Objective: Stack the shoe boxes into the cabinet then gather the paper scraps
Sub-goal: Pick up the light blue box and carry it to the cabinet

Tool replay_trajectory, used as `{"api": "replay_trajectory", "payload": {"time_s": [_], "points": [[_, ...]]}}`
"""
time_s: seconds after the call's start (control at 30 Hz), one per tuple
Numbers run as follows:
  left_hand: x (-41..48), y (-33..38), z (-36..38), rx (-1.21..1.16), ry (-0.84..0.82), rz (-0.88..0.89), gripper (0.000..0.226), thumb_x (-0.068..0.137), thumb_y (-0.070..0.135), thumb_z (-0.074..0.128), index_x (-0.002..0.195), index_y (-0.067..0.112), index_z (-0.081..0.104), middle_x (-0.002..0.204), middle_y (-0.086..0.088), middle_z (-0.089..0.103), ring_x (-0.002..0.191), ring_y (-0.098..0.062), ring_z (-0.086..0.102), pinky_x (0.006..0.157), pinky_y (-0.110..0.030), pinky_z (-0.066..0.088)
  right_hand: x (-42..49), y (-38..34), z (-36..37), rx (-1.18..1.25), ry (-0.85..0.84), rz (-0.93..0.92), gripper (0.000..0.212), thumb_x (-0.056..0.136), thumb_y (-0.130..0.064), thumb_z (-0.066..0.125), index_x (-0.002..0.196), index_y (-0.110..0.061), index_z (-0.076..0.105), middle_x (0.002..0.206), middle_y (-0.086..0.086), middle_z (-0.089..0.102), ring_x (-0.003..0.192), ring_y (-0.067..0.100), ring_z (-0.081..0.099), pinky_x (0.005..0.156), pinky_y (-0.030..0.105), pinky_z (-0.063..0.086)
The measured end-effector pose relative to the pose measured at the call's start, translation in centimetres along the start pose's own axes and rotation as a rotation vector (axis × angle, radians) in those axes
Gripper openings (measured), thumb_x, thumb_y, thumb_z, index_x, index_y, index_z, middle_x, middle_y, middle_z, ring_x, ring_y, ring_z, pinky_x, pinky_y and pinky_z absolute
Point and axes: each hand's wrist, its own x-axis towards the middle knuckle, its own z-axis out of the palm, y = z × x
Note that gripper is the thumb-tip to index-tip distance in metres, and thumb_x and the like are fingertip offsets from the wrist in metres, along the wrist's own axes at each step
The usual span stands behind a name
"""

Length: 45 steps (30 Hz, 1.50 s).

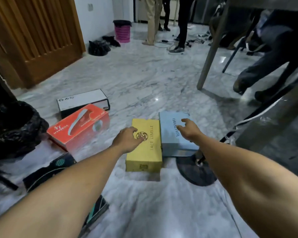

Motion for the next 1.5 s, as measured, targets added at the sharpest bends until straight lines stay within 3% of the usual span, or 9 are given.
{"api": "replay_trajectory", "payload": {"time_s": [0.17,0.33,0.67,0.77,0.87,1.07,1.17,1.37,1.5], "points": [[5.5,1.9,8.8,-0.012,-0.085,-0.021,0.066,0.089,0.051,0.065,0.143,0.017,0.048,0.144,-0.004,0.052,0.128,-0.025,0.052,0.1,-0.037,0.048,4.4,7.6,-0.5,-0.039,0.04,0.081,0.062,0.098,-0.035,0.056,0.149,-0.007,0.035,0.147,0.022,0.043,0.125,0.037,0.052,0.1,0.041,0.047],[9.0,3.8,14.9,-0.117,-0.101,-0.053,0.075,0.086,0.048,0.068,0.149,0.017,0.04,0.149,-0.005,0.048,0.133,-0.025,0.048,0.106,-0.038,0.043,6.1,12.0,3.7,0.095,0.129,0.249,0.065,0.096,-0.039,0.055,0.15,-0.01,0.034,0.148,0.022,0.036,0.131,0.043,0.043,0.108,0.049,0.041],[9.0,0.3,15.9,-0.056,0.041,-0.167,0.076,0.083,0.063,0.063,0.145,0.023,0.047,0.144,-0.006,0.052,0.132,-0.031,0.046,0.104,-0.047,0.043,1.9,10.6,7.5,-0.021,0.133,0.14,0.055,0.097,-0.053,0.047,0.142,-0.021,0.045,0.136,0.015,0.044,0.125,0.038,0.047,0.104,0.043,0.04],[8.3,-2.7,13.3,0.004,0.085,-0.247,0.073,0.084,0.064,0.061,0.144,0.023,0.048,0.144,-0.007,0.051,0.134,-0.032,0.04,0.106,-0.047,0.039,0.6,9.4,9.5,-0.027,-0.039,-0.031,0.034,0.098,-0.043,0.048,0.104,-0.014,0.064,0.107,0.016,0.063,0.104,0.034,0.061,0.085,0.034,0.046],[7.1,-4.8,10.7,0.146,0.026,-0.311,0.08,0.084,0.069,0.057,0.147,0.021,0.043,0.15,-0.006,0.043,0.139,-0.032,0.031,0.108,-0.047,0.036,-1.9,7.7,11.9,-0.079,-0.261,-0.147,0.021,0.092,-0.028,0.051,0.08,-0.011,0.053,0.088,0.013,0.06,0.085,0.03,0.057,0.071,0.034,0.045],[4.8,-7.6,8.7,0.305,-0.088,-0.323,0.116,0.069,0.084,0.06,0.158,0.025,0.014,0.166,-0.004,-0.004,0.151,-0.033,-0.001,0.118,-0.056,0.016,-4.3,6.0,14.6,-0.037,-0.51,-0.305,0.029,0.094,-0.019,0.047,0.114,-0.007,0.064,0.108,0.007,0.068,0.1,0.022,0.061,0.094,0.034,0.048],[4.3,-8.6,9.6,0.268,-0.108,-0.307,0.129,0.062,0.085,0.064,0.158,0.026,0.002,0.164,-0.004,-0.018,0.151,-0.034,-0.012,0.117,-0.061,0.008,-3.2,6.3,13.6,-0.022,-0.417,-0.273,0.027,0.093,-0.012,0.045,0.106,-0.014,0.069,0.109,-0.001,0.068,0.097,0.015,0.061,0.087,0.026,0.046],[4.5,-9.2,9.6,0.414,-0.125,-0.208,0.129,0.063,0.084,0.064,0.159,0.023,0.003,0.165,-0.009,-0.012,0.152,-0.03,-0.011,0.12,-0.056,0.0,1.1,9.8,10.2,-0.209,-0.133,-0.072,0.02,0.092,-0.033,0.045,0.083,-0.018,0.055,0.095,0.013,0.052,0.096,0.034,0.054,0.081,0.04,0.048],[4.3,-10.3,8.5,0.379,-0.177,-0.119,0.13,0.064,0.08,0.069,0.159,0.021,0.003,0.165,-0.01,-0.014,0.152,-0.028,-0.011,0.123,-0.048,0.002,0.8,12.0,8.3,-0.223,-0.14,0.028,0.076,0.084,-0.053,0.07,0.147,-0.022,0.04,0.143,0.013,0.033,0.135,0.035,0.033,0.111,0.043,0.037]]}}
